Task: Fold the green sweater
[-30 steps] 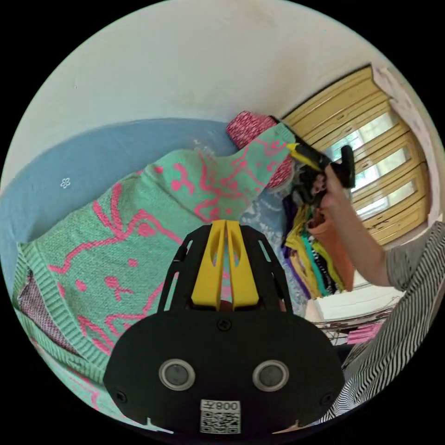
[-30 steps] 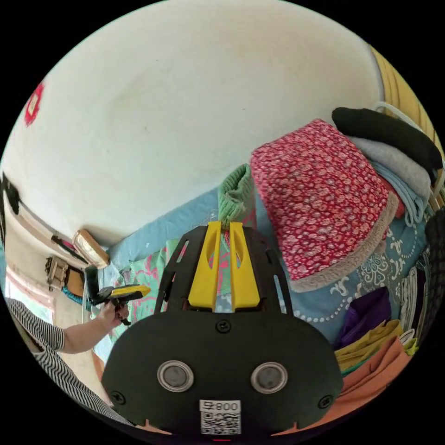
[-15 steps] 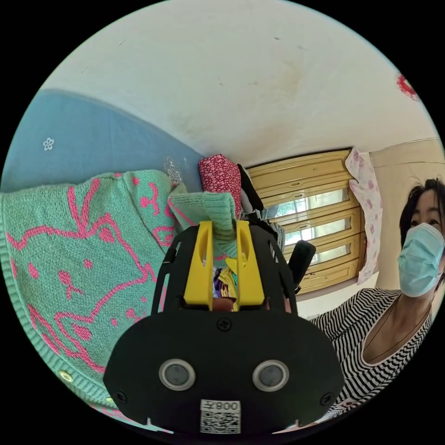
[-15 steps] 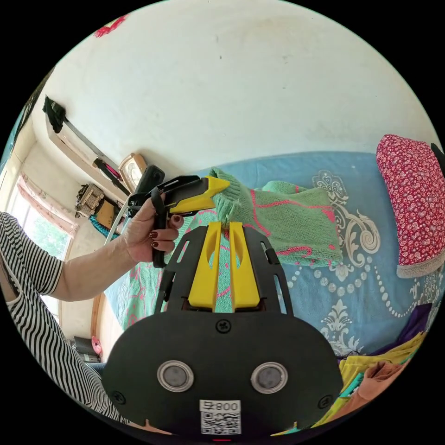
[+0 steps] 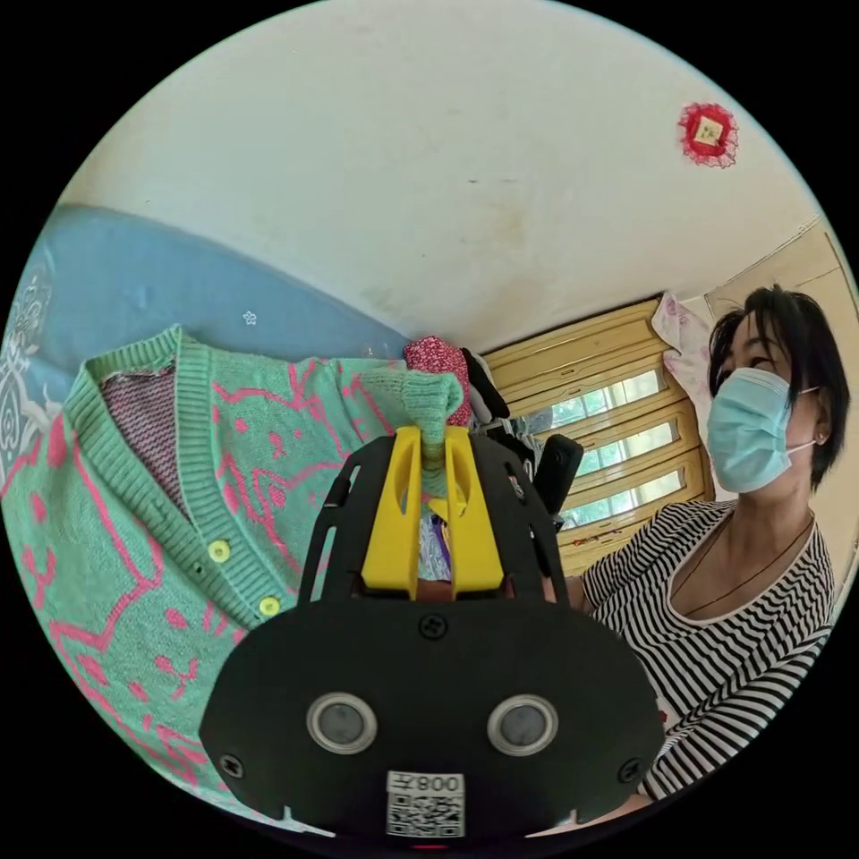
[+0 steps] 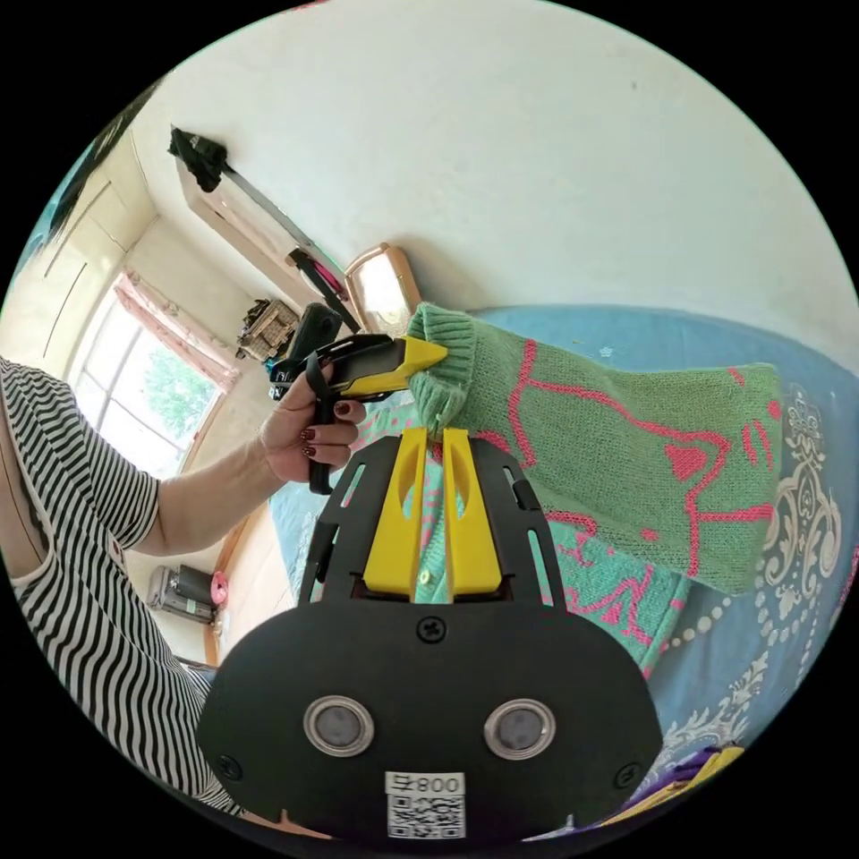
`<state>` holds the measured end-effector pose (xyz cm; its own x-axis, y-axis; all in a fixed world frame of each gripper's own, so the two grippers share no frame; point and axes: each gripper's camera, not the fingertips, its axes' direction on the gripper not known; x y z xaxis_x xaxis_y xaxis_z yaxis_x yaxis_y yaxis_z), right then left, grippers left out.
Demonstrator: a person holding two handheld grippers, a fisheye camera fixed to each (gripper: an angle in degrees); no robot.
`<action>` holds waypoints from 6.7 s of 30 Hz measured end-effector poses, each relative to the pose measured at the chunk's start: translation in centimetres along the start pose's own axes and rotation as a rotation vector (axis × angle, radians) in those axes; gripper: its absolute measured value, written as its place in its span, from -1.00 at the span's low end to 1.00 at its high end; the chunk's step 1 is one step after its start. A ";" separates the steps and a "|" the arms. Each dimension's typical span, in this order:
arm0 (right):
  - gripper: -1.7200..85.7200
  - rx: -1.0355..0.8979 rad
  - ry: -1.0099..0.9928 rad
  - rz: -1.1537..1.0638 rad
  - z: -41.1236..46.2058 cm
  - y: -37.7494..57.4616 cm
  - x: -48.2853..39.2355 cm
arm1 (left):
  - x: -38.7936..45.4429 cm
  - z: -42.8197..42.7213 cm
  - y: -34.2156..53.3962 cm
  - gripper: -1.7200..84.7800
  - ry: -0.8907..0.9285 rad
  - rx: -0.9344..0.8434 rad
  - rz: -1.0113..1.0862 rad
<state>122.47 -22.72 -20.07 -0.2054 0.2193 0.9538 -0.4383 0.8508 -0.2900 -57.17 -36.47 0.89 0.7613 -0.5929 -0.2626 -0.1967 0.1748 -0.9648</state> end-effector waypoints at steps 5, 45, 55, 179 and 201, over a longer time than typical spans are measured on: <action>-0.90 -0.087 -0.123 -0.032 6.1 -1.9 -2.9 | -1.8 -4.8 3.4 -0.88 -0.082 0.038 -0.074; -0.95 -0.541 0.040 -0.186 25.4 -9.6 -11.6 | -10.8 -4.7 12.3 -0.95 -0.523 -0.018 -0.201; -0.96 -0.549 0.013 -0.218 24.6 -10.3 -13.3 | -10.1 -5.7 13.6 -0.96 -0.550 -0.040 -0.204; -0.68 -0.330 -0.597 0.176 23.9 -33.8 -16.9 | 2.8 -24.4 40.8 -0.90 -0.541 0.366 -0.048; -0.79 -0.449 -0.737 0.522 24.0 -27.4 0.9 | 4.3 -4.3 36.3 -0.90 -0.859 0.080 0.160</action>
<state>113.31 -57.35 -13.18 -0.8337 0.3954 0.3854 0.2001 0.8669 -0.4565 -63.65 -36.06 -35.34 0.9364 0.2348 -0.2608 -0.3219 0.2785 -0.9049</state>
